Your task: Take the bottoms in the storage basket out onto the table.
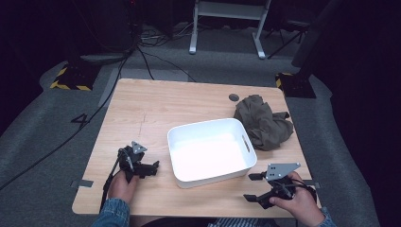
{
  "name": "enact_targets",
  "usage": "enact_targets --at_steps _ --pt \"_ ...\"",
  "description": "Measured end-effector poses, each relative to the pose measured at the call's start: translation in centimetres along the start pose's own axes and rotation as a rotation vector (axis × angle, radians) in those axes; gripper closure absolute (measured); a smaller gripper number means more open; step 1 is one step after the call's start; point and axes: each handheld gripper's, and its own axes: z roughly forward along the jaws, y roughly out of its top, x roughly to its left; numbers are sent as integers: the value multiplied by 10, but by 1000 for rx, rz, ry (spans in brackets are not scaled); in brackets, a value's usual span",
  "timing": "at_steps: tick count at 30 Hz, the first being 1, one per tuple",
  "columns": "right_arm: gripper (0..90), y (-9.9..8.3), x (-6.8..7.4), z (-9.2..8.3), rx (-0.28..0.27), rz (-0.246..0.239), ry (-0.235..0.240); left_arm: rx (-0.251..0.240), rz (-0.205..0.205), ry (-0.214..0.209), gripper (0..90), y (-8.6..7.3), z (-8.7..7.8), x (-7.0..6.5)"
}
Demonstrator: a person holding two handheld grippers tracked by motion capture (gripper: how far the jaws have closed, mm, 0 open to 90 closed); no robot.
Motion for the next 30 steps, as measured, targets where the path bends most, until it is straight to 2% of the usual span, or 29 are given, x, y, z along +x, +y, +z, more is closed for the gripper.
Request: enact_targets --at_steps 5,7,14,15,18,23,30 --pt "244 -14 -1 18 -19 17 34 0 0 0 0 0 0 0" --pt "242 -16 -2 21 -25 18 33 0 0 0 0 0 0 0" --pt "234 -29 -4 34 -56 16 -26 0 0 0 0 0 0 0" --pt "234 -32 -5 36 -58 10 -51 0 0 0 0 0 0 0" --pt "234 -34 -6 37 -64 10 -63 0 0 0 0 0 0 0" --pt "222 -40 -7 43 -32 -9 -101 0 1 0 0 0 0 0" --pt "187 -41 -7 47 -19 -23 -128 0 1 -1 0 0 0 0"
